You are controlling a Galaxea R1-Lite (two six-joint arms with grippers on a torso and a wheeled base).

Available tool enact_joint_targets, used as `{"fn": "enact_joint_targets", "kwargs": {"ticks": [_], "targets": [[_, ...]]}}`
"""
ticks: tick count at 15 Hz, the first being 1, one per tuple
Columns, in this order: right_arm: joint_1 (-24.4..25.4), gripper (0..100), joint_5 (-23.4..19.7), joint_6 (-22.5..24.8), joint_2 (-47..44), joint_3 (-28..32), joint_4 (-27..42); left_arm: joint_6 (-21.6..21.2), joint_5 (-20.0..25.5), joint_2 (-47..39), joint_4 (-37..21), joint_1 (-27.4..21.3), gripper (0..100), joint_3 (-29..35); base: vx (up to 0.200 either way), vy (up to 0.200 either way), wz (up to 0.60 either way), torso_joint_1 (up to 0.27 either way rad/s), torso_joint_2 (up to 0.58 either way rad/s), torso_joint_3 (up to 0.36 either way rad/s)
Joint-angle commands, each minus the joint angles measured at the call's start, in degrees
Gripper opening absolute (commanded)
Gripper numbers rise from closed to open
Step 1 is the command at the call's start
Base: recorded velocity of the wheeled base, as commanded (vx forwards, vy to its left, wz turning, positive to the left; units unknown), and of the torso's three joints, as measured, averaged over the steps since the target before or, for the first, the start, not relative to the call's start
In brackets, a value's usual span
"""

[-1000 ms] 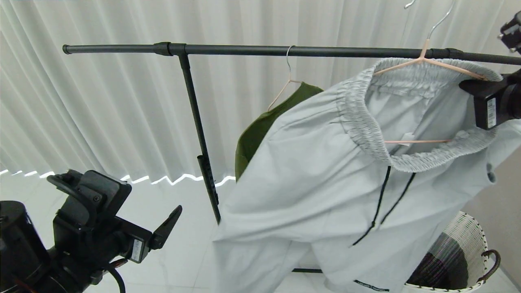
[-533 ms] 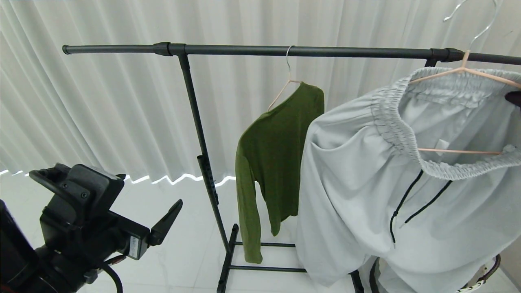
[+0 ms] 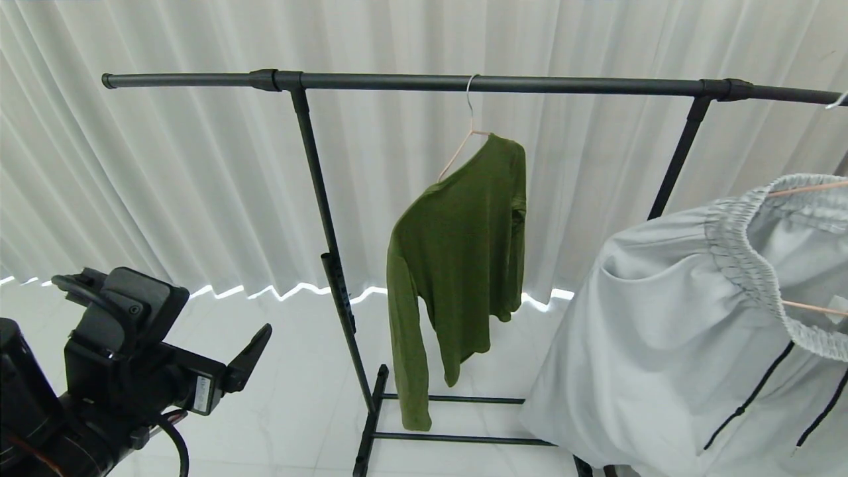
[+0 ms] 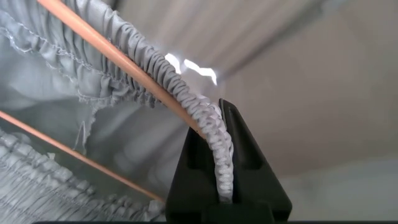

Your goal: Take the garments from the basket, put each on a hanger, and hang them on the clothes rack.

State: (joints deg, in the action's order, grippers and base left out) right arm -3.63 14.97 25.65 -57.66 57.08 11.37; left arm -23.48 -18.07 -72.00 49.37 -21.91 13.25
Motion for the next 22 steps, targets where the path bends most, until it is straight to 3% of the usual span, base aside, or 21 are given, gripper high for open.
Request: {"fn": "enact_joint_targets", "kwargs": {"ticks": [1,3,11,22], "targets": [[-5.4,0,1.0,0.0,1.7,-0.4,1.6,0.0,0.0,0.2,0.1,0.5,100,-1.0,0.000,0.000,0.00,0.000,0.00,0.000],[-6.9,0,3.4,-0.1,1.5,-0.5,2.1,0.0,0.0,-0.1,0.0,0.5,100,-0.9,0.000,0.000,0.00,0.000,0.00,0.000],[-6.7,0,3.6,-2.6,-0.5,-0.4,1.5,-0.2,-0.1,0.1,0.0,0.4,100,0.1,0.000,0.000,0.00,0.000,0.00,0.000],[0.2,0,3.6,-10.5,-8.3,4.8,0.5,-0.3,0.0,-0.2,0.0,0.3,100,0.2,0.200,0.000,0.00,0.002,0.00,0.003]]}}
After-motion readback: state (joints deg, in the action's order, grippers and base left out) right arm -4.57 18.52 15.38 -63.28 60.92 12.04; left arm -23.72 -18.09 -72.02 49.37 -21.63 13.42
